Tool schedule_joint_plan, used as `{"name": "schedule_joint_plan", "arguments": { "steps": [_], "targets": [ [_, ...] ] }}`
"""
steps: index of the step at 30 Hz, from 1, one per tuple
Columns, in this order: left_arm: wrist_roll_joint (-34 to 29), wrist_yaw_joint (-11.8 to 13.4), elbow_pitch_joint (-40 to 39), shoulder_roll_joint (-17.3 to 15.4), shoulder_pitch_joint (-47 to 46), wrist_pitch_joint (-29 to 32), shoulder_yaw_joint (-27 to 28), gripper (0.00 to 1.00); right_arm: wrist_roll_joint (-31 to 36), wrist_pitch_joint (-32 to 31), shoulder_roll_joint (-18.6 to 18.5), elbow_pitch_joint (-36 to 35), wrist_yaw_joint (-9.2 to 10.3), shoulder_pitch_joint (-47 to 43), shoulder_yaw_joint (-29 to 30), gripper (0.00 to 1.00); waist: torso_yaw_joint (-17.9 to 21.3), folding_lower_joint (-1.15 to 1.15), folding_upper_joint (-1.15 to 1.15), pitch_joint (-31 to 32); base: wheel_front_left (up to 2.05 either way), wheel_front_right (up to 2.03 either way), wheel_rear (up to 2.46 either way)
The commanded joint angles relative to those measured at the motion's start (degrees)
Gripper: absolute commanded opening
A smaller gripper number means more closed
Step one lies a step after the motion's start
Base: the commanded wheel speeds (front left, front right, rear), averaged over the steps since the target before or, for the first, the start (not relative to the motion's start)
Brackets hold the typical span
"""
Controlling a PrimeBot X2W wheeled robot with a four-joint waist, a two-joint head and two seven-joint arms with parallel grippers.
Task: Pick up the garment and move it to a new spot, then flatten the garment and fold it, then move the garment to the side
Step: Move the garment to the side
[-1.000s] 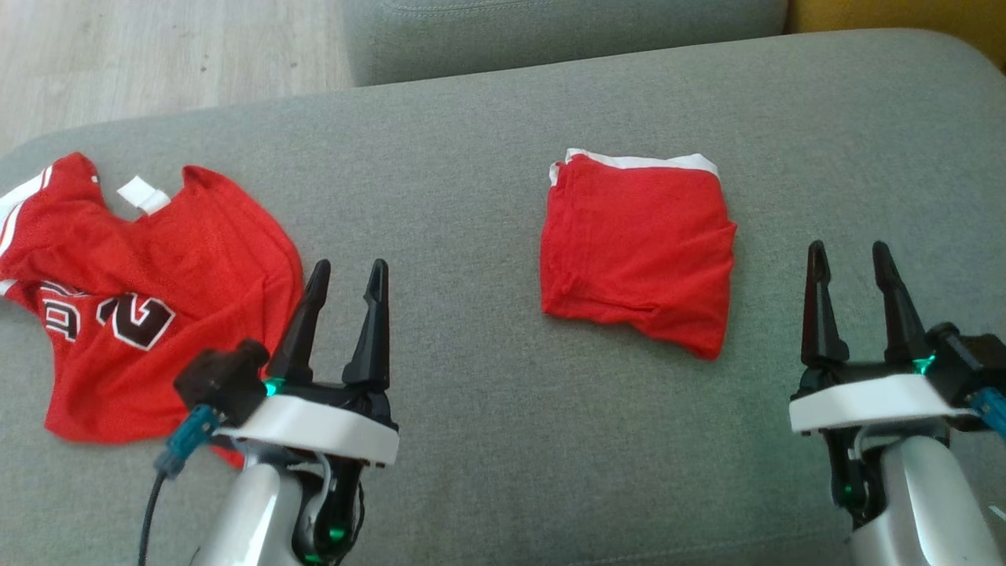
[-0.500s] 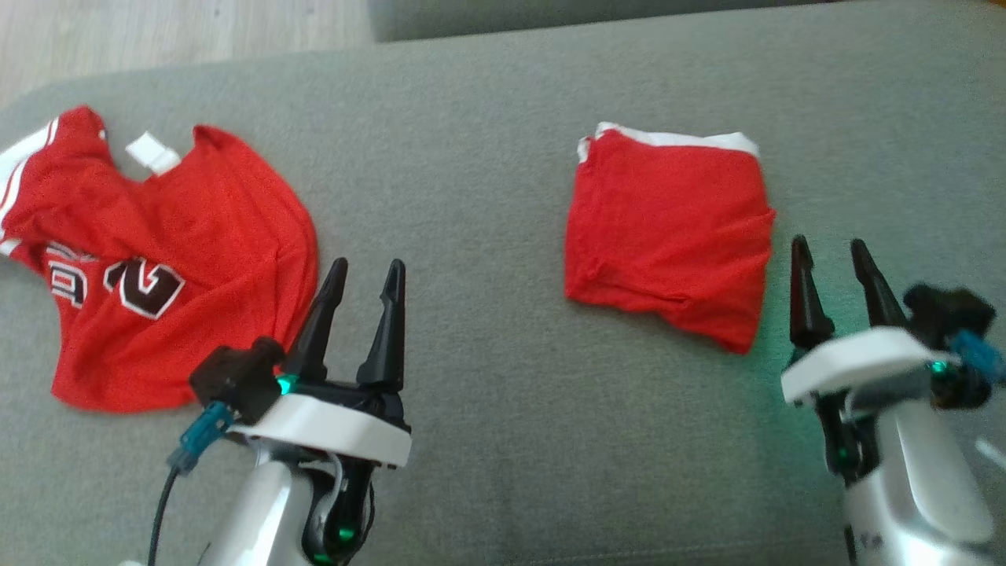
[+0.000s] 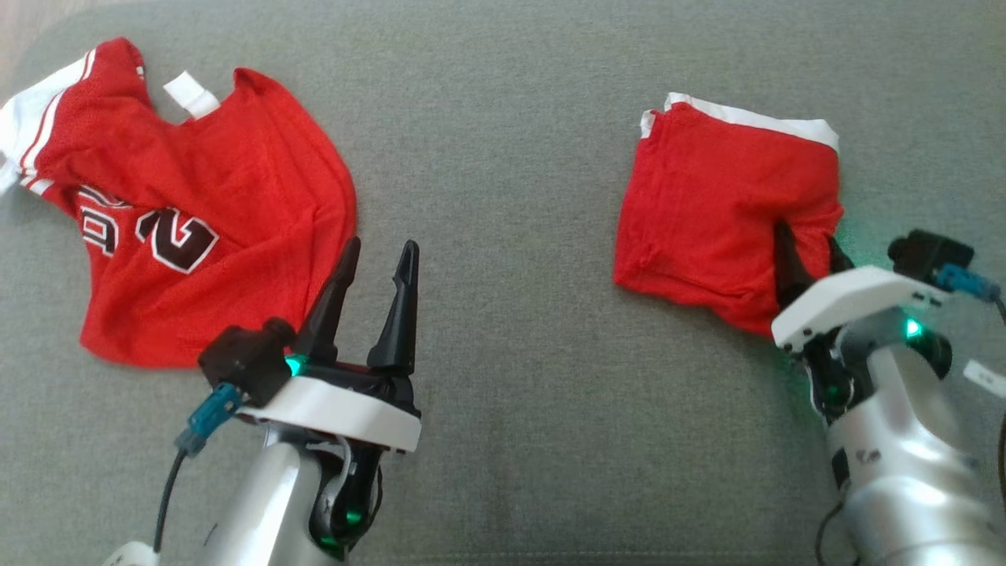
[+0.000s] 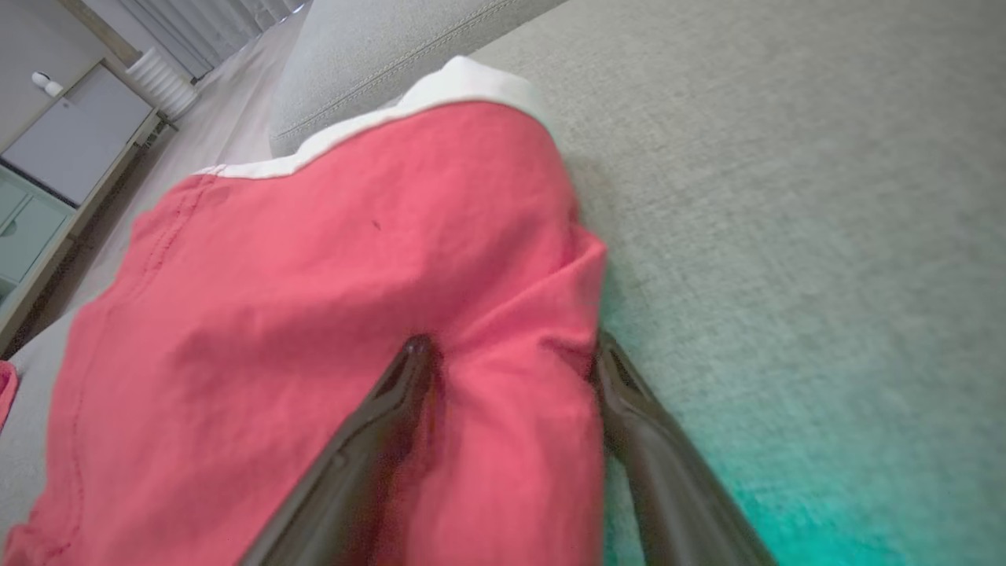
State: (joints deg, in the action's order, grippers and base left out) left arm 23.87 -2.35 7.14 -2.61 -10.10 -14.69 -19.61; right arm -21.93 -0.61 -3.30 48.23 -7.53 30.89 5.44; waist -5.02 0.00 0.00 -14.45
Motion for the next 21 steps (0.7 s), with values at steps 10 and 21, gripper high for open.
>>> {"name": "schedule_joint_plan", "arguments": {
  "steps": [10,21],
  "targets": [
    [0.60,0.51,-1.88,-0.27,-2.73,-0.30,1.90,1.00,8.14,3.52,0.15,4.62,0.04,4.00,-5.24,0.00,0.57,0.00,0.00,-0.13,0.00,0.00,0.00],
    [0.77,0.37,-1.93,-0.27,-2.97,-0.30,2.17,1.00,24.54,2.75,-13.46,-1.95,0.04,5.83,-12.15,0.00,1.84,0.00,0.00,-0.12,0.00,0.00,0.00]
  ]
}}
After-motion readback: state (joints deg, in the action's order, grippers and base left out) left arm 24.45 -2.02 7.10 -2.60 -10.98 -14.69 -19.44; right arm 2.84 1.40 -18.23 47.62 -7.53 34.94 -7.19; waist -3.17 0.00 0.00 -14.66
